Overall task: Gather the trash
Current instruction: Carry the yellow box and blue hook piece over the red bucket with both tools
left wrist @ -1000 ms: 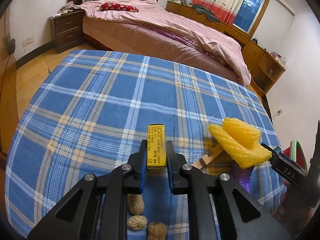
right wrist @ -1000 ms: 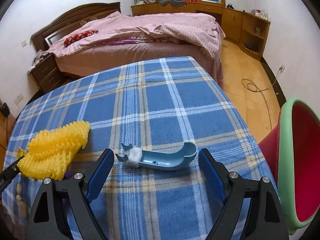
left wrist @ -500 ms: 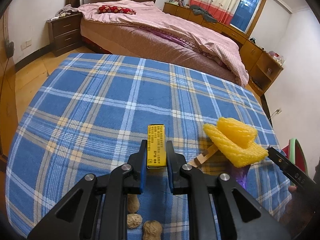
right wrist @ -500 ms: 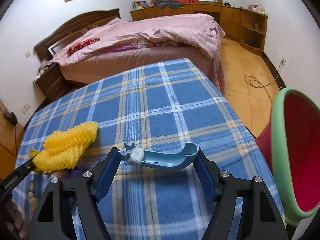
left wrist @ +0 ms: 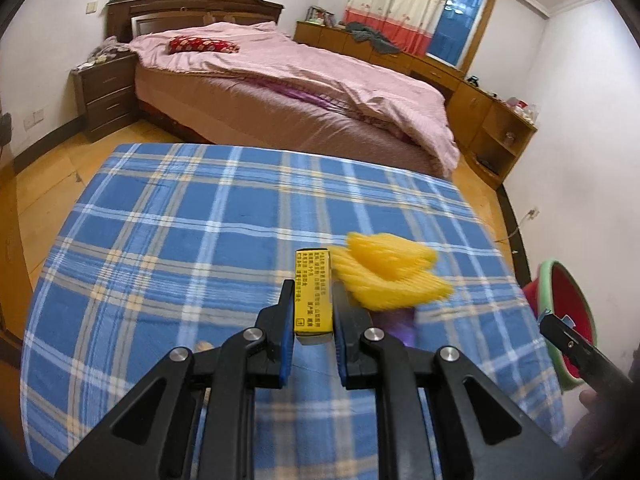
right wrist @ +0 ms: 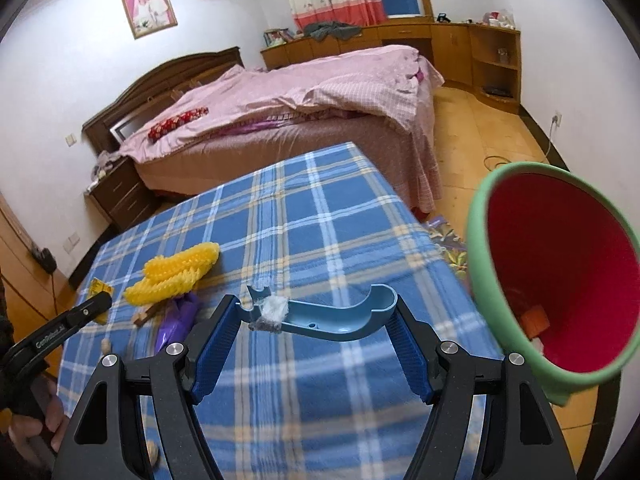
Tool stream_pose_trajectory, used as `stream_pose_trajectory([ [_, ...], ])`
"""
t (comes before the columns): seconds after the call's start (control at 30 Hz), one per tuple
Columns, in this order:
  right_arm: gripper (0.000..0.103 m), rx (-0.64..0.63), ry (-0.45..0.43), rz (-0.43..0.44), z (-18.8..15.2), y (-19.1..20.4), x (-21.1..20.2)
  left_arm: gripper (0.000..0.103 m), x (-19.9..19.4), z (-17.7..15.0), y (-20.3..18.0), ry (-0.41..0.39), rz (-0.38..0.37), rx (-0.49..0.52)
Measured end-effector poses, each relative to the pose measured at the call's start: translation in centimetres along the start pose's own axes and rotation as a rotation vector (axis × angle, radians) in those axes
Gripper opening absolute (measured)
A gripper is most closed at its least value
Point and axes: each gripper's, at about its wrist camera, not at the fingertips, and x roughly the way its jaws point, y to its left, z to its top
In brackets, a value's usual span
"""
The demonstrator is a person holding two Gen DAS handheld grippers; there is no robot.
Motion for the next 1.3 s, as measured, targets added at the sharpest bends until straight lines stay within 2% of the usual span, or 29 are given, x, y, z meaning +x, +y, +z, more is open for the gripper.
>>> stream_pose_trajectory([
  [0.3, 0.075, 0.051, -0.049, -0.013, -1.3, -3.0, -4.3, 0.016, -2.6, -1.2, -4.0, 0.004, -0.072, 0.05],
  [0.43, 0.075, 0.067, -0.073, -0.024, -1.7, -4.7, -6.1, 0.016, -3.0, -1.6, -5.8, 0.03, -0.125, 0.061],
  [0.67, 0.075, 0.106, -0.114, -0.054, -2.0, -7.6, -8.5, 0.016, -3.6, -2.4, -9.2, 0.045, -0.164, 0.118],
  [0.93, 0.075, 0.121, -0.133, -0.11, -2.1, -10.9, -9.8, 0.016, -2.9, -3.1, -13.8, 0.089, -0.226, 0.189],
  [1.3, 0.075, 0.169, -0.129, -0.2, -1.7, -16.1, -9.2, 0.016, 0.1, -3.5, -21.4, 0.142, -0.286, 0.32],
])
